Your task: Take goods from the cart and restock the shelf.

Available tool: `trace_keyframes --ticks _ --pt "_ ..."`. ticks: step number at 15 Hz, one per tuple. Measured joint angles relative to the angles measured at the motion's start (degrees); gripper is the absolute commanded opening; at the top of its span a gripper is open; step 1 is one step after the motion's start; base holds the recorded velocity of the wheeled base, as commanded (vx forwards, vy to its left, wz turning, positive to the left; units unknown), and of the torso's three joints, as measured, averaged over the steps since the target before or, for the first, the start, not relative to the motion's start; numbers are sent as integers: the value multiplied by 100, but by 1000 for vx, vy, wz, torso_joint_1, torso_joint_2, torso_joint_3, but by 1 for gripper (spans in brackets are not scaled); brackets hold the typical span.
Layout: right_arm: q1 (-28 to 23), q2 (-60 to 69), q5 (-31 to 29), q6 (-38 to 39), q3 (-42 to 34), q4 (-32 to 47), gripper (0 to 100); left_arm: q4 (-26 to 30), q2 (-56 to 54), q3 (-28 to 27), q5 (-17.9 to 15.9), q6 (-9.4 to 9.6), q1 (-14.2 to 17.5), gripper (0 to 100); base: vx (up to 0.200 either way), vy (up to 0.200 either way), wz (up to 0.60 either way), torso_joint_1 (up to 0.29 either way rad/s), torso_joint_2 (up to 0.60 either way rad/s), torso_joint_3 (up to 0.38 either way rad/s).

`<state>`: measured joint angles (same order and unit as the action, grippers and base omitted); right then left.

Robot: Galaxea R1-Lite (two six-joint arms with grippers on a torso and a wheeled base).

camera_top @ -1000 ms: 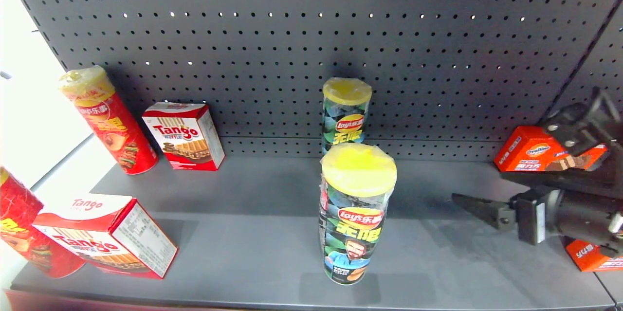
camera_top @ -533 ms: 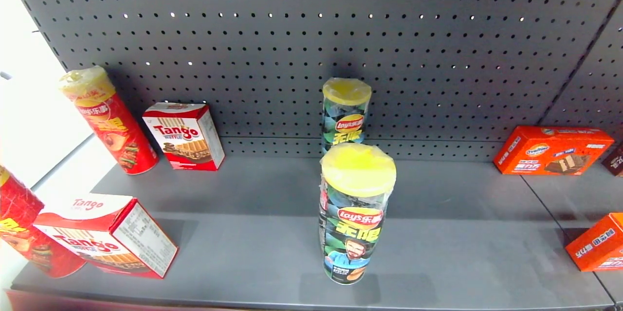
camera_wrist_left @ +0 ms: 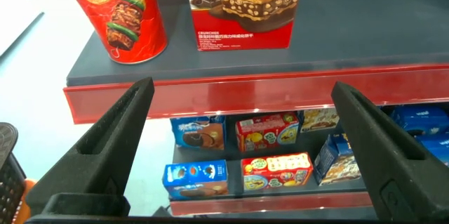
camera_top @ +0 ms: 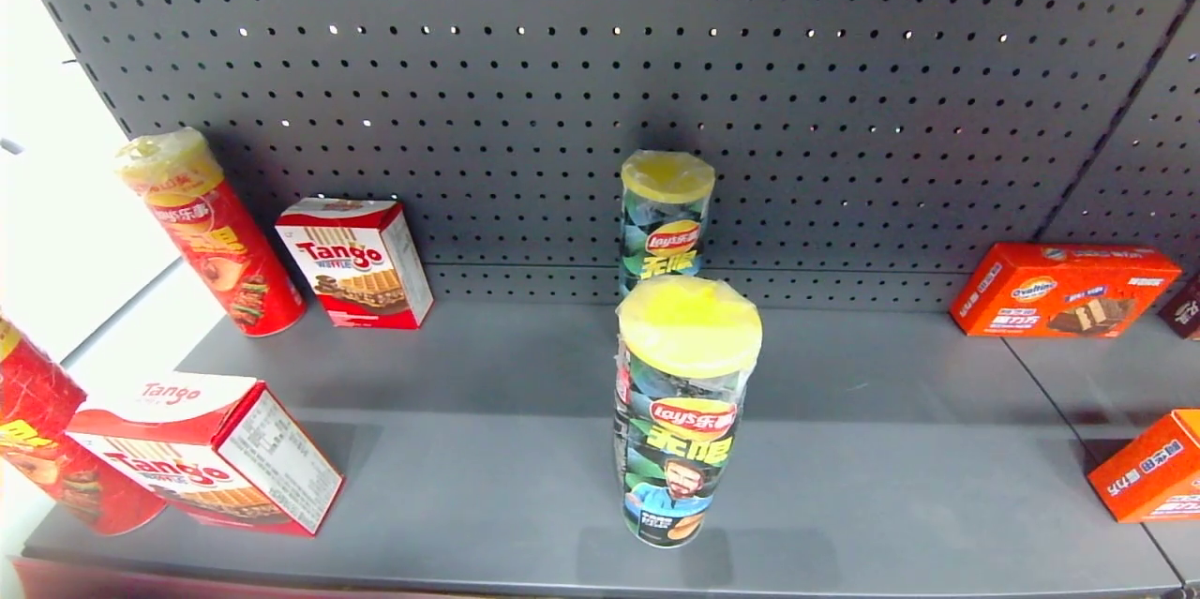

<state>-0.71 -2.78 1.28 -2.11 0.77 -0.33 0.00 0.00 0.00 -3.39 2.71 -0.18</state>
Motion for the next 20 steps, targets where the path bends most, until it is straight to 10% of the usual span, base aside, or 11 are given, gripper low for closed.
trace_keyframes --ticks 20 --pt "-9 288 -35 143 -77 51 100 -5 0 0 60 -126 0 100 0 0 0 0 0 0"
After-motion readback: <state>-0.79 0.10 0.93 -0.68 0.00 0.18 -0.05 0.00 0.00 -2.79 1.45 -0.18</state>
